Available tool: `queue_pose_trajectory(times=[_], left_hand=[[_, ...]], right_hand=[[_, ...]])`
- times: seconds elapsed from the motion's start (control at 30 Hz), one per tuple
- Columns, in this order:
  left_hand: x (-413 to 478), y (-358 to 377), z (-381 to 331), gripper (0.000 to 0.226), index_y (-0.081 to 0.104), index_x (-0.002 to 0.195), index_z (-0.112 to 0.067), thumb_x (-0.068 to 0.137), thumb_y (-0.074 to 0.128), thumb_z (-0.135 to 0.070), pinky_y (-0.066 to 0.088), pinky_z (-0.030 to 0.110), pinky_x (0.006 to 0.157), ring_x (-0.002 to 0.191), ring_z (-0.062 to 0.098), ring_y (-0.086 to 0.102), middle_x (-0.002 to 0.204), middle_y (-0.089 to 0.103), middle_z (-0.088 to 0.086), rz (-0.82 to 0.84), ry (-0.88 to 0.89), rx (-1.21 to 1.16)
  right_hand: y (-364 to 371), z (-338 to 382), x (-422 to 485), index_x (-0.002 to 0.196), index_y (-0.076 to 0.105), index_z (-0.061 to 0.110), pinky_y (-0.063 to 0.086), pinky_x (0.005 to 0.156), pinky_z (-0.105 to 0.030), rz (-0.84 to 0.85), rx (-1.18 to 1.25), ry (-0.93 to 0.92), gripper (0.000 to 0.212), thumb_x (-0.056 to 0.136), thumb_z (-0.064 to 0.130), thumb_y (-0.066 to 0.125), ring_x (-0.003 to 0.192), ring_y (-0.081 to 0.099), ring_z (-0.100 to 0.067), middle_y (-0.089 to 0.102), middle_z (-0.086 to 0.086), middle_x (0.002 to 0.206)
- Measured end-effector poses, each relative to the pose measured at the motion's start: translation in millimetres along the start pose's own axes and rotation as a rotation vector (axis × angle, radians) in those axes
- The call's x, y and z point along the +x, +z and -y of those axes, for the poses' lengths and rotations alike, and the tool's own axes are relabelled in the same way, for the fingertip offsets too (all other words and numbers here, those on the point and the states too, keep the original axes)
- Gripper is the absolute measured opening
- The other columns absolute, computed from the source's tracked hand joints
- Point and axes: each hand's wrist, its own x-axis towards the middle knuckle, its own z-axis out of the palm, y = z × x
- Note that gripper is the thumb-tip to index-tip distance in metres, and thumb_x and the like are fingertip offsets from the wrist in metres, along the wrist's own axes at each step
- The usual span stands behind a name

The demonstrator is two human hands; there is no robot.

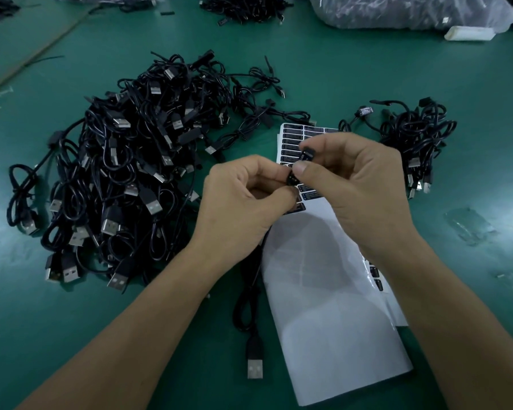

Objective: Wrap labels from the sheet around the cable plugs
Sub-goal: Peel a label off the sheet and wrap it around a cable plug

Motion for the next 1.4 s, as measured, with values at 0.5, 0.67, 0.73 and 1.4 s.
queue_pose_trajectory(times=[0.5,0.67,0.73,1.4], left_hand=[[5.6,-8.5,-6.1,0.011,0.072,0.09,-0.019,0.096,0.065,-0.012,0.056,0.03,0.061,0.062,0.013,0.064,0.072,0.073,0.001,-0.028,0.106,0.079],[8.2,-14.0,-17.1,0.016,0.058,0.085,-0.01,0.1,0.058,-0.007,0.055,0.021,0.058,0.061,0.011,0.071,0.066,0.073,0.002,-0.189,0.087,-0.133],[9.5,-16.4,-19.3,0.018,0.053,0.085,-0.013,0.102,0.055,-0.009,0.054,0.022,0.054,0.059,0.013,0.071,0.065,0.072,0.0,-0.22,0.088,-0.189],[-4.6,-6.2,-34.0,0.082,0.066,0.085,-0.035,0.067,0.009,-0.091,0.028,0.026,0.054,0.072,0.011,0.059,0.077,0.062,-0.015,0.303,0.141,1.356]], right_hand=[[7.0,0.2,-9.6,0.119,0.067,0.022,0.056,0.071,-0.026,0.136,-0.103,0.157,0.049,0.082,0.053,0.067,0.085,0.068,-0.002,0.072,0.006,0.096],[18.4,0.9,-17.7,0.083,0.077,0.018,0.046,0.057,-0.031,0.376,-0.262,0.105,0.02,0.077,0.037,0.081,0.057,0.053,-0.005,0.069,0.002,0.067],[19.6,1.1,-18.7,0.081,0.079,0.019,0.047,0.056,-0.032,0.367,-0.242,0.108,0.005,0.082,0.024,0.081,0.054,0.053,-0.012,0.07,-0.003,0.067],[-83.9,-4.2,92.3,0.096,0.072,-0.006,0.027,0.06,0.001,-0.545,-0.669,0.208,0.031,0.094,0.023,0.063,0.101,0.056,-0.04,0.072,-0.025,0.099]])
